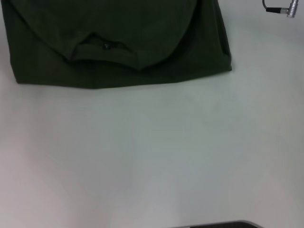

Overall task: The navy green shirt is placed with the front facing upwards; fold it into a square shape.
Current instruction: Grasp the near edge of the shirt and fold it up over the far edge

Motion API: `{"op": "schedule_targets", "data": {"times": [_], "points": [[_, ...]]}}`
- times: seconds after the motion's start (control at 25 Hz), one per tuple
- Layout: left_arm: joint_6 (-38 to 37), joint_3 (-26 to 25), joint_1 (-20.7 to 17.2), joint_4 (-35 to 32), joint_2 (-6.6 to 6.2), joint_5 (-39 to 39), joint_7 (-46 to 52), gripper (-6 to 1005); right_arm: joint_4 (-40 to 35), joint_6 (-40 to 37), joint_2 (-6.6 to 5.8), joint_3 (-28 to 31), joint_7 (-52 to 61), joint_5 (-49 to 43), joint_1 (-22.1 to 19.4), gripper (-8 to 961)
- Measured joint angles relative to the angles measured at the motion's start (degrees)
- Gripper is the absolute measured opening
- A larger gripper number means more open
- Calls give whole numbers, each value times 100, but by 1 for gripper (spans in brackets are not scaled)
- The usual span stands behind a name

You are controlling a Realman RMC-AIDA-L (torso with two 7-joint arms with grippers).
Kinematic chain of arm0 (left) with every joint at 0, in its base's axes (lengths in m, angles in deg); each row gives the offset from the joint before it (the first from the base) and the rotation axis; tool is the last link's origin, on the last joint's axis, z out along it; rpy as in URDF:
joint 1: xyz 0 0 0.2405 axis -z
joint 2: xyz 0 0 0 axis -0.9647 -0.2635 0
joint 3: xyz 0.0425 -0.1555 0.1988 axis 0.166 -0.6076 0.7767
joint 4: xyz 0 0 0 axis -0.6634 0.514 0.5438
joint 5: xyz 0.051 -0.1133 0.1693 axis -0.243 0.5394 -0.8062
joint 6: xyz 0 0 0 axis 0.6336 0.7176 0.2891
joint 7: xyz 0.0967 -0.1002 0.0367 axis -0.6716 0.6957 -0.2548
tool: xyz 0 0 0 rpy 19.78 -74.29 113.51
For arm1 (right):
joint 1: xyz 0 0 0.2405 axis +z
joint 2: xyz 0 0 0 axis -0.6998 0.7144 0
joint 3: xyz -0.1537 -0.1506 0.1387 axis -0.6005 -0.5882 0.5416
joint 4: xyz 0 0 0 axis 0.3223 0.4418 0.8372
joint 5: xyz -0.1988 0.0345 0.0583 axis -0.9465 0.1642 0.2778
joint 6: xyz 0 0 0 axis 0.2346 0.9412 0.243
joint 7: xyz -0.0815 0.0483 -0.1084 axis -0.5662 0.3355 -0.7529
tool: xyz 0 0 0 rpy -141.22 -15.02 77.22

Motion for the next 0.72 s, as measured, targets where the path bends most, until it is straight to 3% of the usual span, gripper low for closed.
{"op": "schedule_targets", "data": {"times": [0.32, 0.48, 0.72], "points": [[45, 17, -13, 12, 45, 449, -261, 733, -24, 182, -31, -14, -17, 86, -48, 729], [63, 86, 20, 13, 52, 466, -271, 888, -29, 294, -45, -21, -22, 88, -49, 760], [-16, 257, -35, -46, 60, 469, -275, 959, -35, 215, -16, 25, -307, 233, -204, 777]]}}
